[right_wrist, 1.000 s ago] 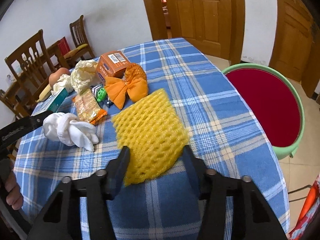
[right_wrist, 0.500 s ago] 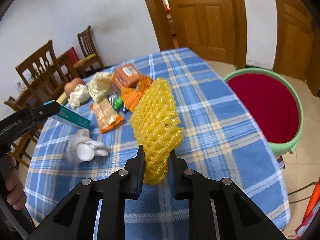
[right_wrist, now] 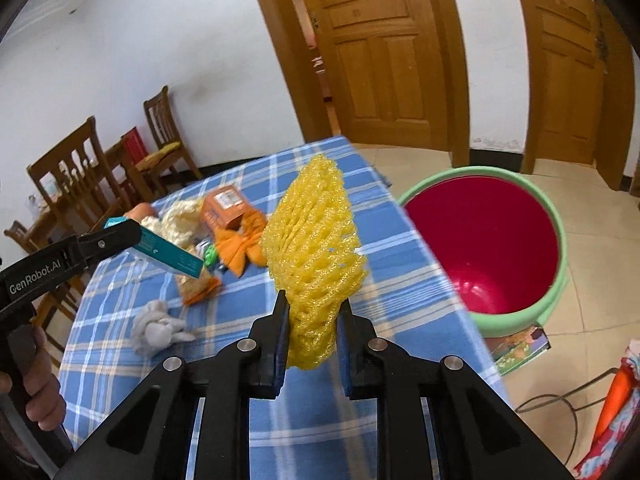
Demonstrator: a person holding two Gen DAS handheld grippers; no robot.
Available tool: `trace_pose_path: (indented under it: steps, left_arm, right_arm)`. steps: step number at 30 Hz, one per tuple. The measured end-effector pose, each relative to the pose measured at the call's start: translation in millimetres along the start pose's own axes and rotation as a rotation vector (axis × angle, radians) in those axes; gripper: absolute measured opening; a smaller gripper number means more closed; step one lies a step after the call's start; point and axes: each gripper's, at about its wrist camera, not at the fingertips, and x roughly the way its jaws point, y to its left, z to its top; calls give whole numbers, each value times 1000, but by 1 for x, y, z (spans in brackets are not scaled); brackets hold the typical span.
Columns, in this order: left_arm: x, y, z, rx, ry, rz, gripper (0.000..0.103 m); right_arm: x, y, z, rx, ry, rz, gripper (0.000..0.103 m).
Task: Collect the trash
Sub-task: 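Grasp the white medicine box with the left tool while the right tool grasps the yellow foam net, then carry both items over the red bucket and open both tools to drop them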
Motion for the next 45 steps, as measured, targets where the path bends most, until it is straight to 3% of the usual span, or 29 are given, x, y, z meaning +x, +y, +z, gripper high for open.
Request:
trace_pose_path:
  steps: [18, 30, 35, 45]
  left_arm:
    - [56, -101, 24, 146, 36, -145, 52]
    - [98, -149, 23, 217, 85, -172, 52]
    - [115, -161, 21, 225, 112, -182, 52]
    - [127, -182, 27, 249, 89, -222, 52]
  right_arm:
    - [1, -82, 14, 143, -13, -126, 20]
    - [26, -132, 13, 215, 38, -188, 24]
    - [32, -142, 15, 226, 43, -190, 35]
    - [33, -165, 14, 269, 35, -202, 54]
